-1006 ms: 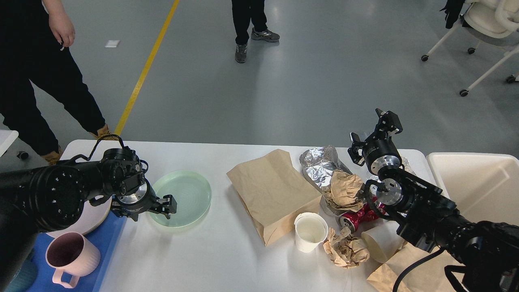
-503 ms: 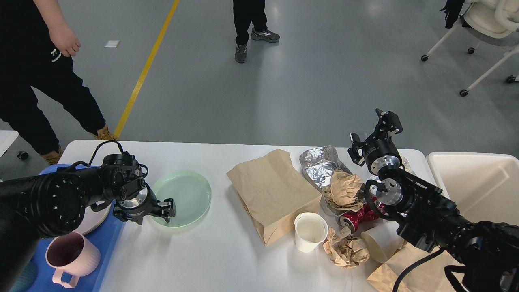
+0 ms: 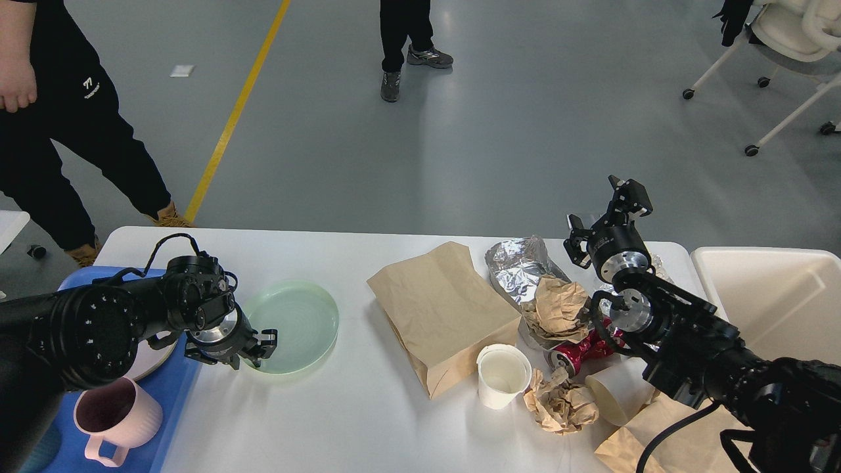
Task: Tidy desktop
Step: 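Lower the left gripper to the pale green plate's rim, then grasp the pale green plate rim and lift it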
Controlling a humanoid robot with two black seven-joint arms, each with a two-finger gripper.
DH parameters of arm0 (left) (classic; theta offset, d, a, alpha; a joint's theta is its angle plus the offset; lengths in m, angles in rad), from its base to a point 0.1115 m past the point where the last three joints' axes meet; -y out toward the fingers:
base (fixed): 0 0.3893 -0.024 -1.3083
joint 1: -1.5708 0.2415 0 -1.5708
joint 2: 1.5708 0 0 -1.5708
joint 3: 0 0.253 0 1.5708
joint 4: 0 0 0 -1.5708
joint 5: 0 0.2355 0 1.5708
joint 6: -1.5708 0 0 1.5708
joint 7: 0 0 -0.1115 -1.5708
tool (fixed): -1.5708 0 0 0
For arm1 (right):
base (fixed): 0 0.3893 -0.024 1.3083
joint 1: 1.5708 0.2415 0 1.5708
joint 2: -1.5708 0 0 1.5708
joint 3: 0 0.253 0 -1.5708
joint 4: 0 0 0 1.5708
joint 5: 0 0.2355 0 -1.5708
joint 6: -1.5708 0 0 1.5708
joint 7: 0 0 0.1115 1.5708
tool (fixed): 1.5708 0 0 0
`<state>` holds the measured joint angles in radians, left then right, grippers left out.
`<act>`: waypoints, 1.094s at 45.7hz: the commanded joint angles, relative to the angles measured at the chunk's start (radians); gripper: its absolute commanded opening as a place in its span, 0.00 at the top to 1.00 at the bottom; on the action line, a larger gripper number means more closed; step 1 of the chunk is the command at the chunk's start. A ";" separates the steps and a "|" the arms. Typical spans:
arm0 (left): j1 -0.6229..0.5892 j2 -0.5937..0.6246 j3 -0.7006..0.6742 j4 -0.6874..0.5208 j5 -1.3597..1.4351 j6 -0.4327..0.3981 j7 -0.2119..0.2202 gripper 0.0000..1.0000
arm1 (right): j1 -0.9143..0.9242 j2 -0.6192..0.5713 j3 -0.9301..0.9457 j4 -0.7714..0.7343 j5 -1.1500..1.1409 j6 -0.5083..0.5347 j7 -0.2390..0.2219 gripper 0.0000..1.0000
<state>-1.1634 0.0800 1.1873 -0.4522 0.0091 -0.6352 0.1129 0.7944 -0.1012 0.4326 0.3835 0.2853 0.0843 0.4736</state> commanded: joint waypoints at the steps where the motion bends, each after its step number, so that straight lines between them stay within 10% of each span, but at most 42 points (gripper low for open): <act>1: 0.004 0.001 0.000 -0.002 0.000 -0.009 0.010 0.84 | -0.001 0.000 0.000 0.000 0.000 0.000 0.000 0.00; 33: -0.035 0.012 0.008 -0.005 0.002 -0.072 0.016 1.00 | -0.001 0.000 0.000 0.000 0.000 0.000 0.000 0.00; 50: -0.180 0.044 0.009 -0.011 0.002 -0.244 0.014 1.00 | -0.001 0.000 0.000 0.000 0.000 0.000 0.000 0.00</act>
<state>-1.2925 0.1154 1.1974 -0.4618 0.0111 -0.8283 0.1284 0.7930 -0.1013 0.4325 0.3835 0.2853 0.0843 0.4733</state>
